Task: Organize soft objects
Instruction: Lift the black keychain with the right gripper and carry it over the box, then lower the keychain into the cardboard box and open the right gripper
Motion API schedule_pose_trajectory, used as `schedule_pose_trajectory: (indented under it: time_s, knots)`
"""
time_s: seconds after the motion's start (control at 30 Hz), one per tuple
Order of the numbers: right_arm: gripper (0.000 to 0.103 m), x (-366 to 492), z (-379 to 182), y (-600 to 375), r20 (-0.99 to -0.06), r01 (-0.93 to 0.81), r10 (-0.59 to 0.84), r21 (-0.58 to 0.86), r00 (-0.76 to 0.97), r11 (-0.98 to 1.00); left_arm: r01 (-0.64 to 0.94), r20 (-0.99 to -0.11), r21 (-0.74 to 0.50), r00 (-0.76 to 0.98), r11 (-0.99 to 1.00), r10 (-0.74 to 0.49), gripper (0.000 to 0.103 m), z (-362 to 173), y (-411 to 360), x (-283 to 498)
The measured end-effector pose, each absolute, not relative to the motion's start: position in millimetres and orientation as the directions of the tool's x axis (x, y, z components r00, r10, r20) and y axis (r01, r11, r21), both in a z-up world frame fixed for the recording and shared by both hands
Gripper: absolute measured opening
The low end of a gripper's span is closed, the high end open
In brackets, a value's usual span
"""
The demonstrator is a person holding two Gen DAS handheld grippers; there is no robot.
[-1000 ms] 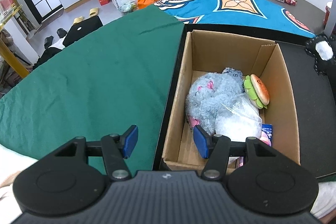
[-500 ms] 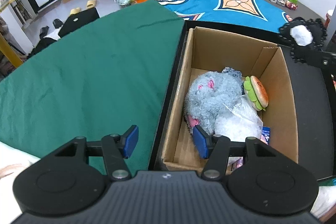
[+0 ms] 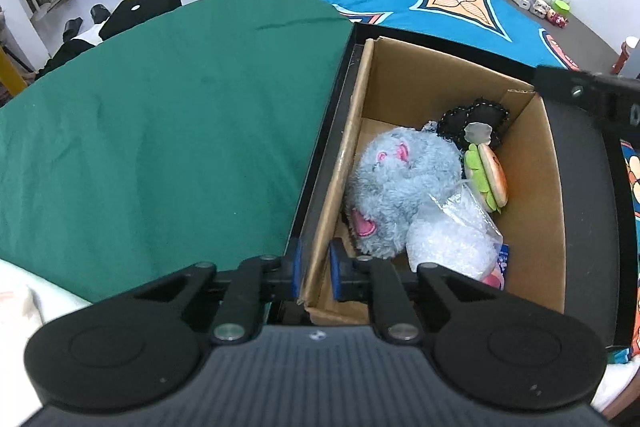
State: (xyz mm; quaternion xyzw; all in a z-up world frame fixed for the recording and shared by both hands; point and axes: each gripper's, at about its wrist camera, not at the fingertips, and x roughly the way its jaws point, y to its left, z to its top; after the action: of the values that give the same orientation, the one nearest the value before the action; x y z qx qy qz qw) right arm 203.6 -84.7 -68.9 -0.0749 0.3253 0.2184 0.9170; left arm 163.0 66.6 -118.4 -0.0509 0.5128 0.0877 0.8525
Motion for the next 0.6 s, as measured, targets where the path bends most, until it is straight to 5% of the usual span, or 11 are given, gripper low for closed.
schedule_pose_trajectory:
  time_s: [0.6]
  knots:
    - [0.047,171.9,-83.7,-147.1,-0.676,-0.33,0.294,0.079,0.676,0.941,-0.2,-0.878,0.027,0.463,0.979,0.119,0.022,-108.4,63.2,158.5]
